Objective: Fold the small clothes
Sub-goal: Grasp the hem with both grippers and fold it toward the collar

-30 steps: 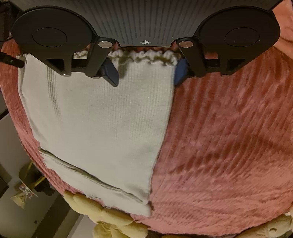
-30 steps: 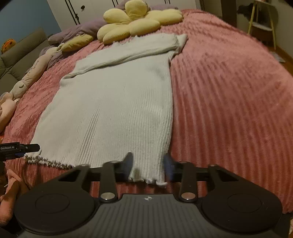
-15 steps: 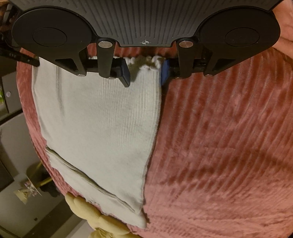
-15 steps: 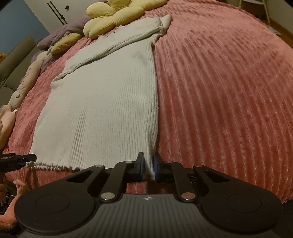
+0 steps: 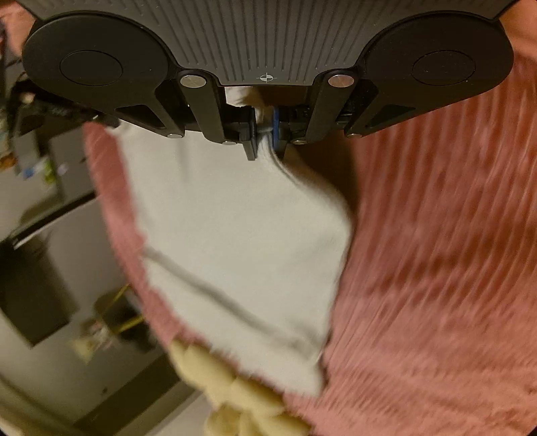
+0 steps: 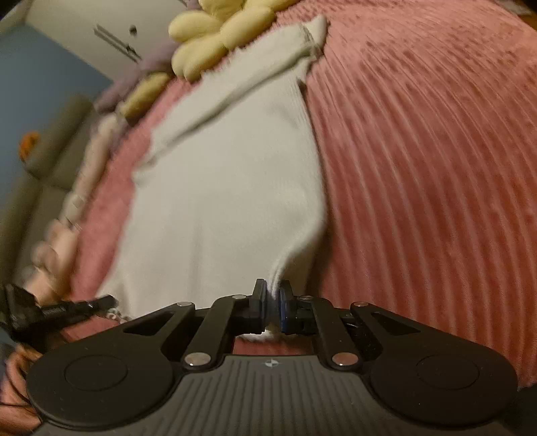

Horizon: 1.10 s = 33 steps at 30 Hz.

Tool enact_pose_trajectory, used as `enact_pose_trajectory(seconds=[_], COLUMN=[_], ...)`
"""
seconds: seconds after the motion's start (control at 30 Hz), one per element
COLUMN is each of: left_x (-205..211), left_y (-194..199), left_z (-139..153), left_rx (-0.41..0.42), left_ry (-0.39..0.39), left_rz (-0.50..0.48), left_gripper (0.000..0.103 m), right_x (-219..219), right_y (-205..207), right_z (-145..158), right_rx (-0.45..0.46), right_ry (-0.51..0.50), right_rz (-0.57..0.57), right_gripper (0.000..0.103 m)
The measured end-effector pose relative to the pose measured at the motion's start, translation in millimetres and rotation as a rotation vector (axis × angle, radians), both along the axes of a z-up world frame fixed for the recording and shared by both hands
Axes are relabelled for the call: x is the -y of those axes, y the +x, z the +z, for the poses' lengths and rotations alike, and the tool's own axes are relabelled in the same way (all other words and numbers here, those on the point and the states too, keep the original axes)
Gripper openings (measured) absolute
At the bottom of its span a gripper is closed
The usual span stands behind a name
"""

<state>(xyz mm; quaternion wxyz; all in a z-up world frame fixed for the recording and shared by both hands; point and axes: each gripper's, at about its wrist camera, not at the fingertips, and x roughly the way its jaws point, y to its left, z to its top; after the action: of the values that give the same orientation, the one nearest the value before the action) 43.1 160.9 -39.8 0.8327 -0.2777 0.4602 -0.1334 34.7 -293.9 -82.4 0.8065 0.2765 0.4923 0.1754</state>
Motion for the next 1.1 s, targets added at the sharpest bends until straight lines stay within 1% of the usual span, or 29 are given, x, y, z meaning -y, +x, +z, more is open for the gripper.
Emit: enact_pose_trajectory(seconds=[0.1,0.17,0.23,0.3,0.4,0.43,0.5,0.57,0.63,0.67,0.7,0.73,0.77,0.8,0.83,0.87,0.9,0.93,0.97,1.03,1.1], left_x=[-4,-6,-4,-1,5,7,4,5,5,4,1,-4,-7,-11,-15,-19,-22,-23,-21,-14,-6], left_y=[20,39,60,82,110,118,132,144,147,146,143,140,136,133,131,131,132,136,140,149,158], left_z=[21,30,37,38,32,28,18,7,0,-1,-2,-2,0,1,2,2,1,-1,-5,-11,-18], left_rx=[0.076,0.103,0.134,0.151,0.155,0.158,0.155,0.132,0.131,0.136,0.15,0.163,0.179,0.2,0.212,0.216,0.208,0.19,0.172,0.145,0.12], left_ry=[0.004,0.023,0.087,0.133,0.211,0.237,0.253,0.268,0.282,0.279,0.258,0.245,0.247,0.257,0.264,0.263,0.257,0.248,0.247,0.261,0.282], left_rz=[0.038,0.078,0.111,0.13,0.157,0.17,0.194,0.21,0.2,0.195,0.191,0.199,0.213,0.224,0.226,0.22,0.206,0.184,0.157,0.107,0.075], left_gripper=[0.011,0.011,0.011,0.011,0.011,0.011,0.011,0.011,0.013,0.016,0.018,0.027,0.035,0.038,0.039,0.043,0.045,0.049,0.05,0.053,0.053], right_x=[5,4,-2,-8,-15,-18,-23,-29,-33,-34,-35,-34,-31,-27,-23,-21,-18,-16,-14,-16,-20], right_y=[16,33,51,72,102,112,132,148,162,167,171,173,172,168,164,160,157,156,156,161,166], right_z=[13,22,32,42,49,50,48,43,36,32,28,27,27,27,28,29,30,29,28,21,16], right_rx=[0.04,0.074,0.123,0.188,0.258,0.279,0.304,0.322,0.325,0.318,0.3,0.286,0.285,0.293,0.307,0.323,0.333,0.34,0.338,0.312,0.308], right_ry=[0.069,0.054,0.014,-0.036,-0.118,-0.159,-0.233,-0.303,-0.333,-0.345,-0.371,-0.377,-0.354,-0.335,-0.341,-0.364,-0.387,-0.399,-0.404,-0.408,-0.414], right_rz=[-0.039,-0.054,-0.058,-0.068,-0.085,-0.088,-0.092,-0.085,-0.073,-0.072,-0.069,-0.067,-0.069,-0.076,-0.089,-0.103,-0.111,-0.103,-0.087,-0.056,-0.037], right_gripper=[0.007,0.007,0.007,0.007,0.007,0.007,0.007,0.007,0.007,0.007,0.007,0.008,0.012,0.021,0.028,0.039,0.041,0.041,0.042,0.043,0.043])
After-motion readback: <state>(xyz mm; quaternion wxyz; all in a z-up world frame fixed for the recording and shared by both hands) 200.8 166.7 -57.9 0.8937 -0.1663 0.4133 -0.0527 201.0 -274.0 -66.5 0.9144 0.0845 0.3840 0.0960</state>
